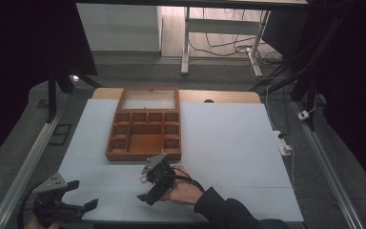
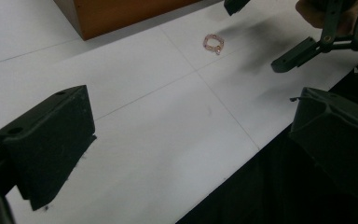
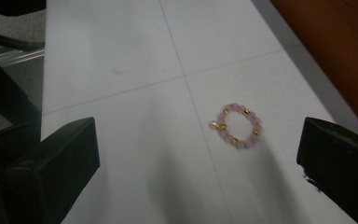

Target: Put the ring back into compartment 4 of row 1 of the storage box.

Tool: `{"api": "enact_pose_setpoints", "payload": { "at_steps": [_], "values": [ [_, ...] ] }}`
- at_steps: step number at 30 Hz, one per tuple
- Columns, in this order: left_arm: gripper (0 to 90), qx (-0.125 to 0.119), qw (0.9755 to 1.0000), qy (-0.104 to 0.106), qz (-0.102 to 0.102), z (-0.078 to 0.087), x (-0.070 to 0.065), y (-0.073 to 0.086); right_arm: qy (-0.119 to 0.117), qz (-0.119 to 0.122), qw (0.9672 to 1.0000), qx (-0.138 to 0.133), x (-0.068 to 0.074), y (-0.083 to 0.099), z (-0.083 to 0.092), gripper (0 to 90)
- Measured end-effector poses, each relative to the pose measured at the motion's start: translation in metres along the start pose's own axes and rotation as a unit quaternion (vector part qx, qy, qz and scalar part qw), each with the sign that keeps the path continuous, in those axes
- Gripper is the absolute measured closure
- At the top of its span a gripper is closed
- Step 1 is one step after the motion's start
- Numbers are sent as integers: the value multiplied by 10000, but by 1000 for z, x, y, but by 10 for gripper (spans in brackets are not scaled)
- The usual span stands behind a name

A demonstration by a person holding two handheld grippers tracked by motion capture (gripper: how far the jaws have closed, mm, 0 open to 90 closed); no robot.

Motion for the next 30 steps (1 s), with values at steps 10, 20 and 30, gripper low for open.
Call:
{"api": "enact_pose_setpoints", "payload": {
  "at_steps": [10, 20, 30],
  "values": [
    [0, 21, 10000, -13, -26, 0, 0, 0, -306, 149, 9992, 189, 8, 1, -17, 77],
    [0, 29, 10000, -22, -47, 0, -1, 0, -124, 641, 9970, 407, 2, 3, -16, 450],
    [0, 41, 10000, -20, -59, 0, -1, 0, -79, 528, 9970, 567, -2, 2, -10, 871]
  ]
}}
Point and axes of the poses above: each handheld gripper's, and its own axes: z roughly backward along the jaws, y roughly out of its underside, x roughly to its left, the point moved 4 cm from there along -z, roughly forward along the jaws, and after that the axes turned 12 degrees about -x, right-handed, at the moved point
